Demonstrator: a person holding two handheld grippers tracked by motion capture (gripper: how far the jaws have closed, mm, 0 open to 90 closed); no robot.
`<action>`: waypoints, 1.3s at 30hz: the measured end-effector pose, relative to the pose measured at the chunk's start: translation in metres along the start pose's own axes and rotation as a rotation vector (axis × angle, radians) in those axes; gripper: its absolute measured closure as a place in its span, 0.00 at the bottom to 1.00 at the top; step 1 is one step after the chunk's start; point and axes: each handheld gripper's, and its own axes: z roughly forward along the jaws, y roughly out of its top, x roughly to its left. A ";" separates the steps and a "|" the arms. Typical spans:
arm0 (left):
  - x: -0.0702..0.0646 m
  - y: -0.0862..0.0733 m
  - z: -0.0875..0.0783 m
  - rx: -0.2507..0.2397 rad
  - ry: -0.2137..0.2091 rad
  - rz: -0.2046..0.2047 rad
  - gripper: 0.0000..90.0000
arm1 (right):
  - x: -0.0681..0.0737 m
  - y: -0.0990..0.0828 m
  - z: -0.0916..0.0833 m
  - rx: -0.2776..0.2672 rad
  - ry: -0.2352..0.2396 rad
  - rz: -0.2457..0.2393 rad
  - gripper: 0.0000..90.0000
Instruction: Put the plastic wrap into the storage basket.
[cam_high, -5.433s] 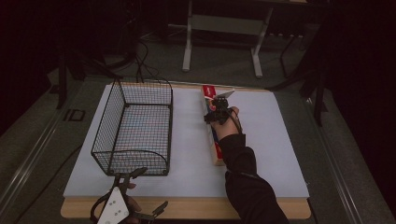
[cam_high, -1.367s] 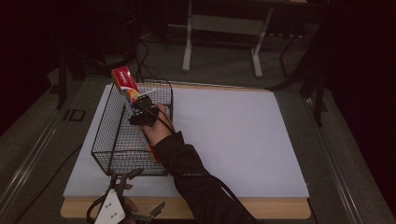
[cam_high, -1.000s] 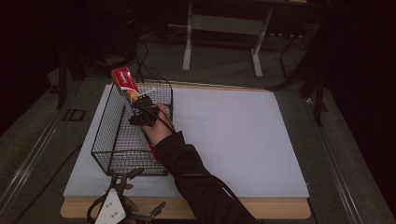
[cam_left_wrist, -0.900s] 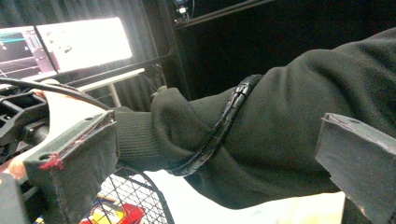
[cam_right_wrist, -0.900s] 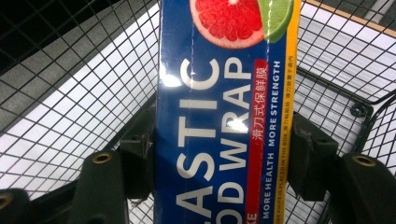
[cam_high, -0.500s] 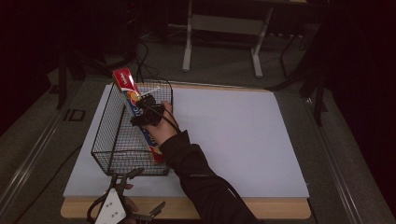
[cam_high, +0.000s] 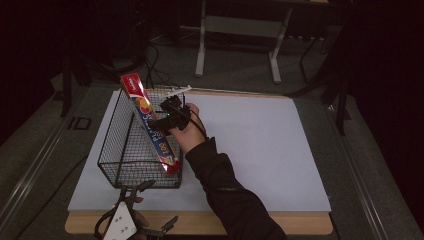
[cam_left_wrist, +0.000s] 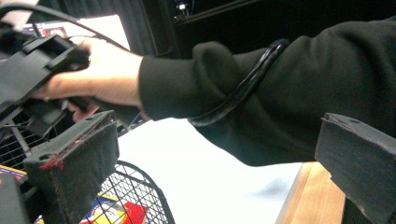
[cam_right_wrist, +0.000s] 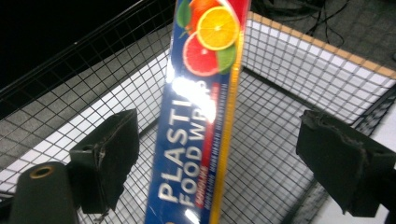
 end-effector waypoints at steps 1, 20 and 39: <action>0.000 0.000 0.000 0.001 0.000 0.000 0.00 | -0.003 -0.001 -0.004 -0.002 0.011 0.006 0.15; -0.001 -0.001 0.006 0.011 -0.008 0.002 0.00 | -0.049 -0.043 -0.058 -0.014 -0.055 0.019 0.15; -0.002 -0.002 0.008 0.018 -0.010 0.002 0.00 | -0.082 -0.102 -0.083 -0.003 -0.093 0.020 0.15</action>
